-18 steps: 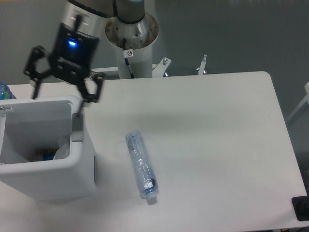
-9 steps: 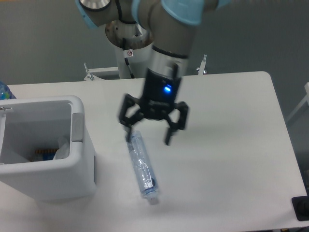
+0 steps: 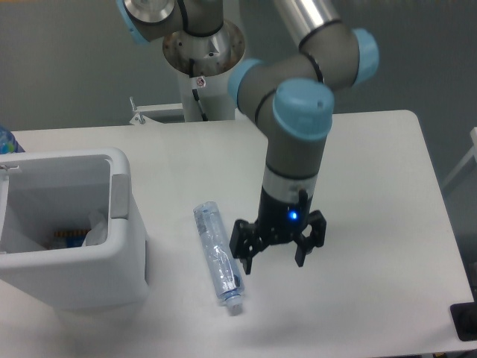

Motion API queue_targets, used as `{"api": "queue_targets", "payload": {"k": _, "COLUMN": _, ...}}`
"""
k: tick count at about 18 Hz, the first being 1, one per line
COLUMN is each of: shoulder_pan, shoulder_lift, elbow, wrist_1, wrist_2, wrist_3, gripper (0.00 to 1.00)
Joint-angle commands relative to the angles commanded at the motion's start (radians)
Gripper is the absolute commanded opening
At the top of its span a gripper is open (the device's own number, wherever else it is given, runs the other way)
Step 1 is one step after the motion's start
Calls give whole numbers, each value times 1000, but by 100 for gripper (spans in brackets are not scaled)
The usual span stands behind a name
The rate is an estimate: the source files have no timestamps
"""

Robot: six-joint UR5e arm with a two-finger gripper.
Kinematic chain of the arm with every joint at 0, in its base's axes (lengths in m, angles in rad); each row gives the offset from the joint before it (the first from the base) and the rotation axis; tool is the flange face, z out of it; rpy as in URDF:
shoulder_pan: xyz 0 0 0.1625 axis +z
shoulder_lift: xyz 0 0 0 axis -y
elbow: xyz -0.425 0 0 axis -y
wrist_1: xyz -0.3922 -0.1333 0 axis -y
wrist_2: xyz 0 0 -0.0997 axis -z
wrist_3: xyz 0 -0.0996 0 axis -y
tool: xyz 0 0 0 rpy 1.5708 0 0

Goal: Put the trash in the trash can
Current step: 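Move the open gripper back over the clear water bottle, then lower the gripper onto the bottle's cap end and close on it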

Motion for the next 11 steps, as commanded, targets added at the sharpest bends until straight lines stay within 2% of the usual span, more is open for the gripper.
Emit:
{"api": "queue_targets", "payload": {"k": 4, "shoulder_pan": -40, "shoulder_lift": -72, "elbow": 2, "wrist_1": 3, "wrist_2": 25, "wrist_3": -17, "gripper": 100}}
{"api": "queue_targets", "payload": {"k": 11, "shoulder_pan": -68, "shoulder_lift": -126, "elbow": 15, "wrist_1": 6, "wrist_2": 28, "wrist_3": -14, "gripper": 100}}
